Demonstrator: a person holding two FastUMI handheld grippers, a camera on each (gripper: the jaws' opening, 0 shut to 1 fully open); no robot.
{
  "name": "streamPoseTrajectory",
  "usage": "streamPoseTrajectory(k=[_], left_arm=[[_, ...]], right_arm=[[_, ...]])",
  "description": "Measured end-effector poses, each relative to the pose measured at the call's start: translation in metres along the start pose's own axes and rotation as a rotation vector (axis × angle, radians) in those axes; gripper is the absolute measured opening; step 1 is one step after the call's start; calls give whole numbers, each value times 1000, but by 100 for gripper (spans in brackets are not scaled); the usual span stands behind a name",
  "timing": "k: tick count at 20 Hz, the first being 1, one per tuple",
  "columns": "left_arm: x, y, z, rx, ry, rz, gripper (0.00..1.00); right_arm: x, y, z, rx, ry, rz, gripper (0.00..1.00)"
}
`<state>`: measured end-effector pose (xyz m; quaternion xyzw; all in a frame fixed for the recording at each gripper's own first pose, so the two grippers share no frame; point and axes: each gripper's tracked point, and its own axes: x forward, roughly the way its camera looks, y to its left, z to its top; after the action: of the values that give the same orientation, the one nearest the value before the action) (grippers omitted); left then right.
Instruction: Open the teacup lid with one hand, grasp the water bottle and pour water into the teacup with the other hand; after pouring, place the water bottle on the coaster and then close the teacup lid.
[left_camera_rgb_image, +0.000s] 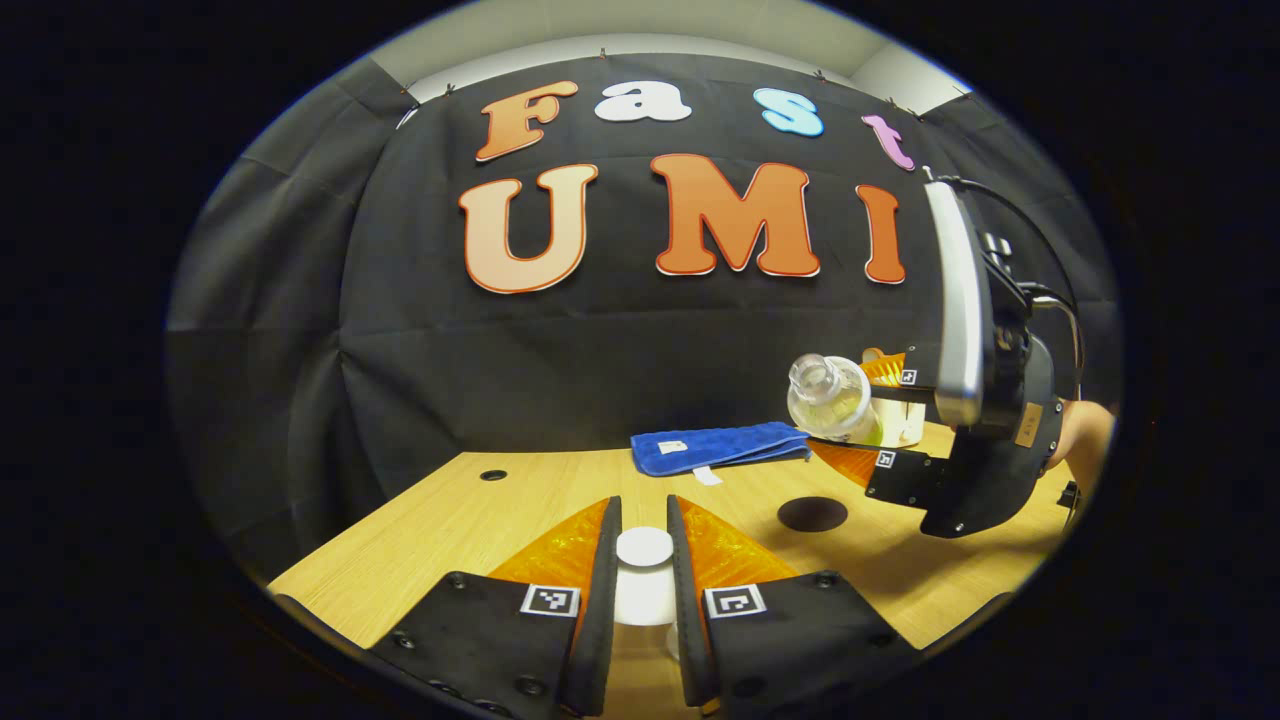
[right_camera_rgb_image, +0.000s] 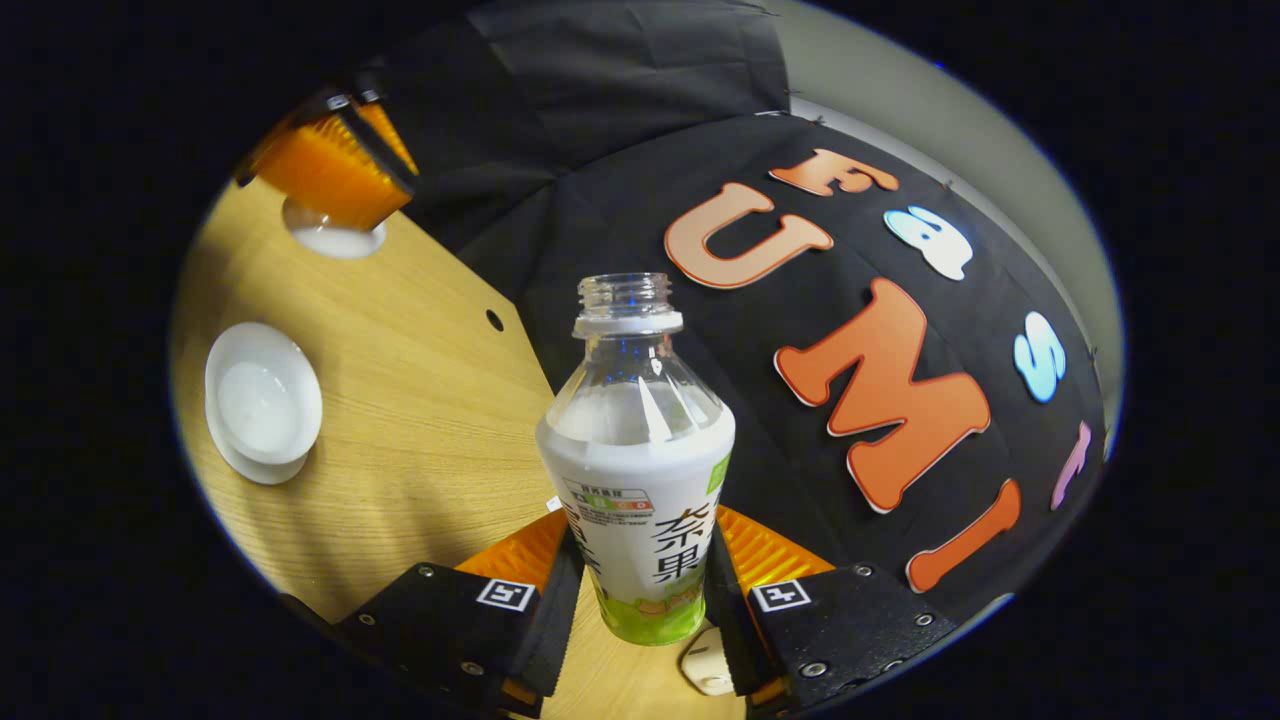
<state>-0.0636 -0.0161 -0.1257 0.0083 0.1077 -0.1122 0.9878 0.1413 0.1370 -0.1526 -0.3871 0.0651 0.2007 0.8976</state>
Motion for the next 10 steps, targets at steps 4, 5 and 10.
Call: streamPoseTrajectory(k=[4,5,10], left_arm=[[8,-25,-4,6,13,-47,30],[10,-32,-8,2,25,-59,30],[15,-52,-40,-41,104,-96,31]], right_arm=[[14,-11,-28,268,39,26,64],[18,-11,-34,331,49,40,65],[25,-11,-50,536,66,69,64]])
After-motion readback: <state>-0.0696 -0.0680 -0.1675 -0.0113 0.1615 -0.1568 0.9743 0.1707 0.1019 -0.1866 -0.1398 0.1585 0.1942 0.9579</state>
